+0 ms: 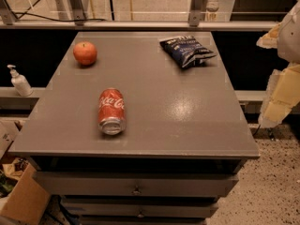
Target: Place coke can upright
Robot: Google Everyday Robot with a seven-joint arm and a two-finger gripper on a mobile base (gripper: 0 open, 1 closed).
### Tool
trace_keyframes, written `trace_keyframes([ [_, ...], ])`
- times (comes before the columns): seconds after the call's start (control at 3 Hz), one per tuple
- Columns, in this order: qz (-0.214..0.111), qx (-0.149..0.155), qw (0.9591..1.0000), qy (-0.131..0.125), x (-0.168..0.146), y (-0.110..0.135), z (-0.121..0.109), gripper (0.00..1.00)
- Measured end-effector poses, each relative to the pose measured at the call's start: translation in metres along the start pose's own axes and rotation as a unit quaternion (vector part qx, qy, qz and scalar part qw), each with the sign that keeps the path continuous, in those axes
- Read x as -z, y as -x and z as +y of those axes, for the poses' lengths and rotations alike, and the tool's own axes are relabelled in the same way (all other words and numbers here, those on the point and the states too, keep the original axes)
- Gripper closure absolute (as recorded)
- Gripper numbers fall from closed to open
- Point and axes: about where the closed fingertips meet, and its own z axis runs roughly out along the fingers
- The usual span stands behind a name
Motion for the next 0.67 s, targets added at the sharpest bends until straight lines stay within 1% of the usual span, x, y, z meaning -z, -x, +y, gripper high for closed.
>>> trace_keyframes([
  [0.33,0.000,0.000,1.0000,0.000,0.000,0.000,0.000,0.00],
  [0.67,-0.008,0.018,0.9998,0.002,-0.008,0.011,0.001,0.00],
])
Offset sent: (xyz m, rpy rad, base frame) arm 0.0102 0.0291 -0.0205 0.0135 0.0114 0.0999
